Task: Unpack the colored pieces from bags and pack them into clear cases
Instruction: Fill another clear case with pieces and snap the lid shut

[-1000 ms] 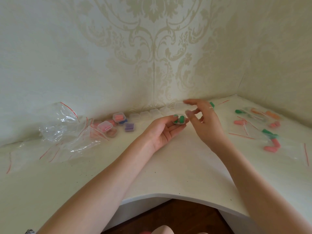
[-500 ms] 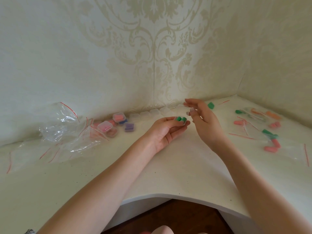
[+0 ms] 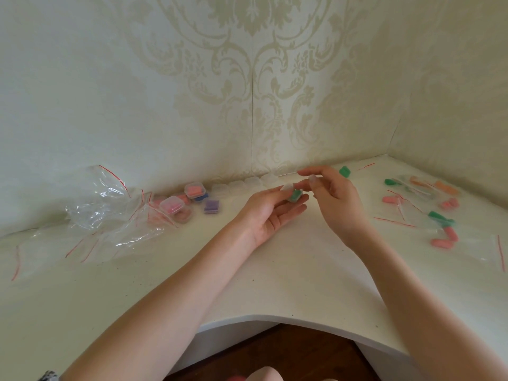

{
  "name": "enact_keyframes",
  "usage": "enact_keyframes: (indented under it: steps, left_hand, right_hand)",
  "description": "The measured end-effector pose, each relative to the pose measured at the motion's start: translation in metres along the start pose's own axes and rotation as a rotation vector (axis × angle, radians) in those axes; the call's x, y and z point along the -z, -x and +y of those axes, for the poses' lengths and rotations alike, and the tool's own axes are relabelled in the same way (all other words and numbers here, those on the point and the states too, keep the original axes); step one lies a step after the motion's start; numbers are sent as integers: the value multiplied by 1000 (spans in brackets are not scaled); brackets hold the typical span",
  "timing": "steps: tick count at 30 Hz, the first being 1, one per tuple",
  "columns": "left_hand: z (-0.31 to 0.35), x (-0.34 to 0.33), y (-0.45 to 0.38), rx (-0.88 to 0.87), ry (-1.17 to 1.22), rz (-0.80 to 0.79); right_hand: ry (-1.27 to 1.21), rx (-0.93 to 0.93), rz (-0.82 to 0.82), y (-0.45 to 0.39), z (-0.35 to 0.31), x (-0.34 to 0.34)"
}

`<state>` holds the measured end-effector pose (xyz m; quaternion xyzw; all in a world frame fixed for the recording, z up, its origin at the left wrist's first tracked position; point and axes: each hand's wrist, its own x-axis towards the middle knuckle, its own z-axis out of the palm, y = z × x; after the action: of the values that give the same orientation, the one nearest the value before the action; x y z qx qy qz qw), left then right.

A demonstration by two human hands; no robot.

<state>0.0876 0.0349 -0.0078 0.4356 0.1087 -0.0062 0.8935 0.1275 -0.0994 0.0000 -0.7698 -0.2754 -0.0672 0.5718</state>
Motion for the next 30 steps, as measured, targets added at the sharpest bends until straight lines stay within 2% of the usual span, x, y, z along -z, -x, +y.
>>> enact_keyframes:
  steps: [5,7,8,11,15,17,19,22,25,29,30]
  left_hand:
    - [2,3,-3,-70,30,42]
    - [2,0,-1,-115,-28,65]
    - [1,-1,1,-165,-132,88]
    - [3,3,-1,-424,-684,201]
    - [46,35,-5,-630,-1077,624]
    - [68,56,0,-648,-1192,735]
    - [77,68,8,-624,-1293,752]
    - [70,73,18,-541,-1312,738]
    - [66,75,22,-547,-1316,764]
    - [60,70,26,-522,-1479,839]
    - [59,70,26,-541,-1521,859]
  right_hand:
    - [-41,-6,67,-1,1,2]
    - [-47,-19,83,-2,1,2]
    - [-47,-25,89,-2,1,2]
    - [-39,-36,104,-3,3,4]
    - [-22,-61,116,-3,9,5]
    - [1,-67,114,-5,10,4]
    - [28,-67,109,-5,11,3]
    - [83,-92,106,-6,14,4]
    - [134,-138,99,-6,19,9]
    - [231,-190,109,-5,22,12]
    - [329,-194,150,-6,22,15]
